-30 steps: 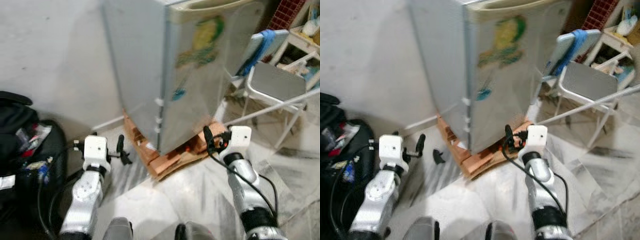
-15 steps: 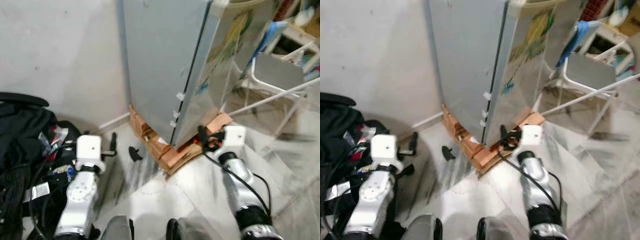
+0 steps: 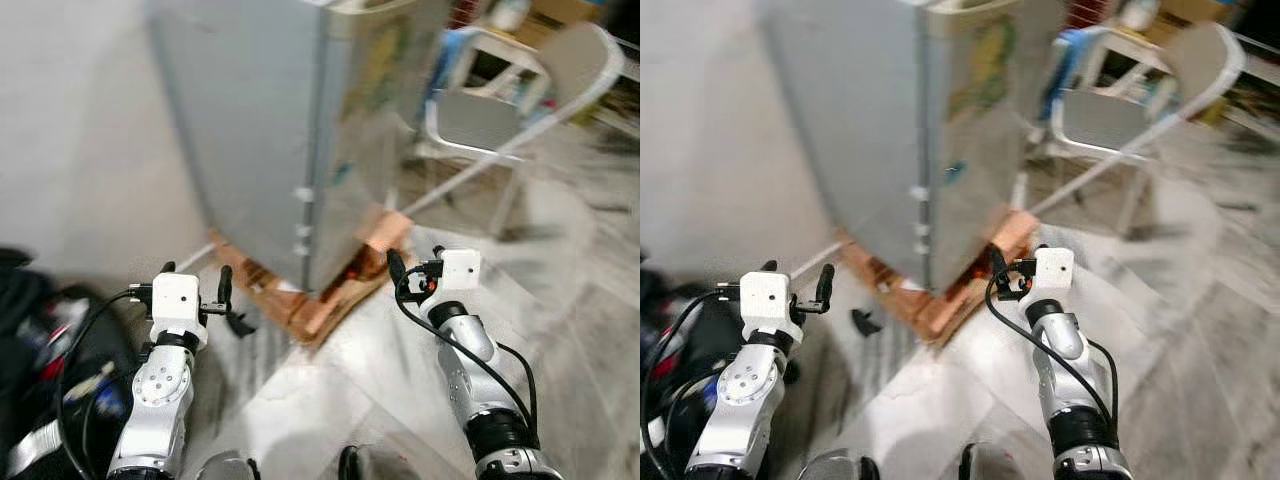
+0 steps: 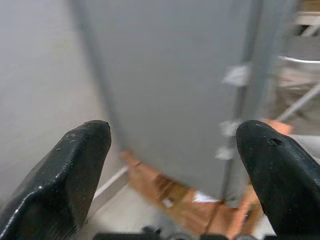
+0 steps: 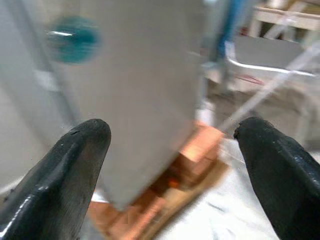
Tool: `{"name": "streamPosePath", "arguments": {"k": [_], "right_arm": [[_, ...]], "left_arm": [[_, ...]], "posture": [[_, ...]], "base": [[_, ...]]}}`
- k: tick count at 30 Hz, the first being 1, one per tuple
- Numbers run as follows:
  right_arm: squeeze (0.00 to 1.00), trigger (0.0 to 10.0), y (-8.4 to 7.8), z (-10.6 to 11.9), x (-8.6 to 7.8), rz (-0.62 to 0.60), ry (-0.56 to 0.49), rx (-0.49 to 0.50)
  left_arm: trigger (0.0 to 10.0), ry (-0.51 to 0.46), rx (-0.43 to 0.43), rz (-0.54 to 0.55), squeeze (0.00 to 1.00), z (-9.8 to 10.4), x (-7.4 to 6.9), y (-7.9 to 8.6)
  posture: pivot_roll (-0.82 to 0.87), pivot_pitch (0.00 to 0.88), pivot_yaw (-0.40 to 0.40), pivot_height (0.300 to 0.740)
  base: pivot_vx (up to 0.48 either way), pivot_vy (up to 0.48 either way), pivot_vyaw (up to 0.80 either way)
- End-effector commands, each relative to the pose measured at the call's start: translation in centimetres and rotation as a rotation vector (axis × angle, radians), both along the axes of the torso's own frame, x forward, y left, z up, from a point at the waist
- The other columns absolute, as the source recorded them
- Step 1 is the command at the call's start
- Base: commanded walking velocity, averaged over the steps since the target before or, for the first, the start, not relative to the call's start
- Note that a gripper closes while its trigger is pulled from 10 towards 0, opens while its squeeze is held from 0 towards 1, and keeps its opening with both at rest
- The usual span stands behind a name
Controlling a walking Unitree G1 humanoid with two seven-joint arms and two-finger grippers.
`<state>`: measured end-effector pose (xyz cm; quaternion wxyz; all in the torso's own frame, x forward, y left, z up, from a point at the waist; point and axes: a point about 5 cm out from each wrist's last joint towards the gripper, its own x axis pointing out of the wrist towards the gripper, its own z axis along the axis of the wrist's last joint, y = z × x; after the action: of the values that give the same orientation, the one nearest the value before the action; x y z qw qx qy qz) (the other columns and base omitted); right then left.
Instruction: Restocking fridge
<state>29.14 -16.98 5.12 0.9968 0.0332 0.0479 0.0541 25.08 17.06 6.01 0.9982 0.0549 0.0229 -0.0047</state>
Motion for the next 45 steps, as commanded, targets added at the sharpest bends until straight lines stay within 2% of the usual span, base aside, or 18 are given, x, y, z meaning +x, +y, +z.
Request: {"name": "streamPosePath", "arguments": {"k": [1,3,4,8,13,19,30,33,45], "right_arm": [[0.00,10.0,-0.2,0.8,0.0,-0.009,-0.041,-0.024],[0.00,10.0,-0.1,1.5,-0.5,0.006,-0.076,-0.060],[0.00,10.0,-0.1,1.5,-0.5,0.006,-0.076,-0.060],[0.00,10.0,-0.4,1.8,-2.5,0.012,-0.081,-0.044],[0.00,10.0,-0.5,1.5,-4.0,0.011,-0.079,-0.042],[0.00,10.0,-0.7,1.9,-4.3,-0.056,-0.087,-0.042],[0.00,10.0,-0.3,1.9,-4.5,-0.024,-0.058,-0.044],[0.00,10.0,-0.3,1.9,-4.5,-0.021,-0.050,-0.040],[0.00,10.0,-0.3,1.8,-4.5,-0.009,-0.037,-0.038]], "left_arm": [[10.0,-0.014,0.003,0.004,0.00,0.2,-0.2,0.0],[10.0,-0.021,0.008,0.018,0.00,0.3,-0.4,0.3],[10.0,-0.021,0.008,0.018,0.00,0.3,-0.4,0.3],[10.0,-0.020,0.012,0.050,0.00,0.4,-0.9,0.8],[10.0,-0.023,0.005,0.065,0.00,0.4,-1.0,1.2],[10.0,-0.028,0.019,0.069,0.00,0.6,-0.9,1.5],[10.0,-0.037,-0.014,0.102,0.00,1.1,-1.6,1.8],[10.0,-0.024,-0.026,0.100,0.00,0.9,-2.0,1.7],[10.0,-0.006,-0.037,0.089,0.00,0.8,-2.0,1.4]], "posture": [[0.10,0.097,-0.035,0.740],[0.11,0.098,-0.037,0.740],[0.11,0.098,-0.037,0.740],[0.10,0.100,-0.036,0.740],[0.09,0.105,-0.029,0.740],[0.09,0.117,-0.010,0.740],[0.09,0.123,-0.011,0.740],[0.09,0.122,-0.014,0.740],[0.09,0.126,-0.016,0.740]], "base": [[0.345,0.000,-0.69],[0.347,0.000,-0.58],[0.345,0.000,-0.51],[0.065,0.000,0.00],[0.000,0.000,0.00],[0.000,0.000,0.00],[0.000,0.000,-0.14],[0.000,0.359,-0.61],[0.000,0.354,-0.43]]}}
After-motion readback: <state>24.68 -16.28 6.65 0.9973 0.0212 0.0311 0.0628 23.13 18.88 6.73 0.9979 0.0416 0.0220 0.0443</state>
